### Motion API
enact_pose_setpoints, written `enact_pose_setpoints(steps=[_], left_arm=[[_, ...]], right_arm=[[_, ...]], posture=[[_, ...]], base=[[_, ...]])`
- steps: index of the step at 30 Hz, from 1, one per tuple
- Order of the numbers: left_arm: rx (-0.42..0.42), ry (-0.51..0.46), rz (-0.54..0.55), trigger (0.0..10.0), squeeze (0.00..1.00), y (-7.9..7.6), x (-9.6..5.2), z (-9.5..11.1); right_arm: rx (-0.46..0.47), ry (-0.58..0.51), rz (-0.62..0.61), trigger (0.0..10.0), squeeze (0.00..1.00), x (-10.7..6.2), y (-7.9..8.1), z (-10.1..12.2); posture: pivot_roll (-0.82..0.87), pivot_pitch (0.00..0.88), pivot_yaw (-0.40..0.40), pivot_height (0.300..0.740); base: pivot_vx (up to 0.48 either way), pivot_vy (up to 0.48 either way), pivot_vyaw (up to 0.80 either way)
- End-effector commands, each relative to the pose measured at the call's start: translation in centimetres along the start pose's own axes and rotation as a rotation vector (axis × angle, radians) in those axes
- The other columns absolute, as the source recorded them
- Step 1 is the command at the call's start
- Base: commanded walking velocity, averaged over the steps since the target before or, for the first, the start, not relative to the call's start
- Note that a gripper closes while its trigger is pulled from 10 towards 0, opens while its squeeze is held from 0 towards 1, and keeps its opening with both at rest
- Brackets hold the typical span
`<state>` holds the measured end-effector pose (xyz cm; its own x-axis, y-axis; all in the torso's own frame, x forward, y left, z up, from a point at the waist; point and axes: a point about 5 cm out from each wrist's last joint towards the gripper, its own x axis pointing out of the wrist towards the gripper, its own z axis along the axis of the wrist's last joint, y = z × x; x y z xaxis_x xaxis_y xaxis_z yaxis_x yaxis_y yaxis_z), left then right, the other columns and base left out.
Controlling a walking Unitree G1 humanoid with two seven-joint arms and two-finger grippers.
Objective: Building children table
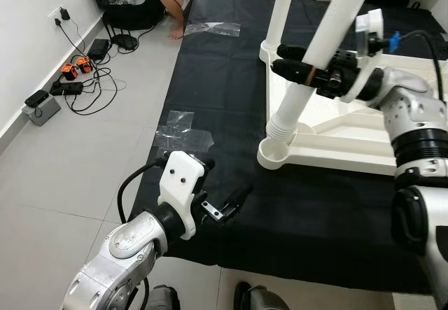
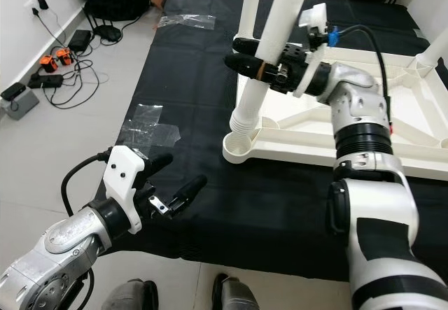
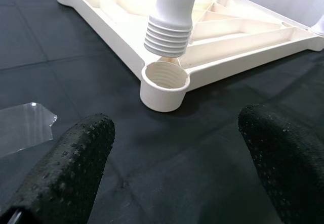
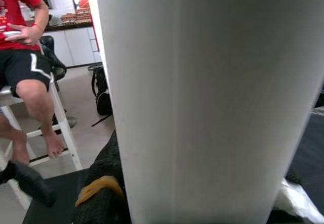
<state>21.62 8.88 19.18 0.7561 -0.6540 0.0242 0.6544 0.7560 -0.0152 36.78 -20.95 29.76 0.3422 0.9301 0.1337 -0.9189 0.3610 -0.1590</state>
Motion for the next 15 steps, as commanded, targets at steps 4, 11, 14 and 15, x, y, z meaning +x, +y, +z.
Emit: enact_pose_setpoints(steps=[4,11,14,15], left_arm=[[0.003,0.020,-0.003,10.0,0.00,0.4,-0.3,0.0],[0.074,0.003,0.016,10.0,0.00,0.1,0.1,0.5],[0.062,-0.009,0.015,10.0,0.00,0.0,0.2,0.7],[0.062,-0.009,0.015,10.0,0.00,0.0,0.2,0.7]], right_arm=[[-0.005,-0.013,0.076,10.0,0.00,-0.2,0.6,-0.2],[0.000,0.022,0.102,10.0,0.00,0.9,1.0,-1.4],[0.002,0.026,0.125,10.0,0.00,0.9,1.2,-1.5],[0.002,0.026,0.125,10.0,0.00,0.9,1.2,-1.5]], posture=[[0.09,0.216,-0.033,0.740],[0.10,0.227,-0.028,0.740],[0.10,0.224,-0.024,0.740],[0.10,0.224,-0.024,0.740]], base=[[0.000,0.000,0.00],[0.000,0.000,0.00],[0.000,0.000,0.00],[0.000,0.000,0.00]])
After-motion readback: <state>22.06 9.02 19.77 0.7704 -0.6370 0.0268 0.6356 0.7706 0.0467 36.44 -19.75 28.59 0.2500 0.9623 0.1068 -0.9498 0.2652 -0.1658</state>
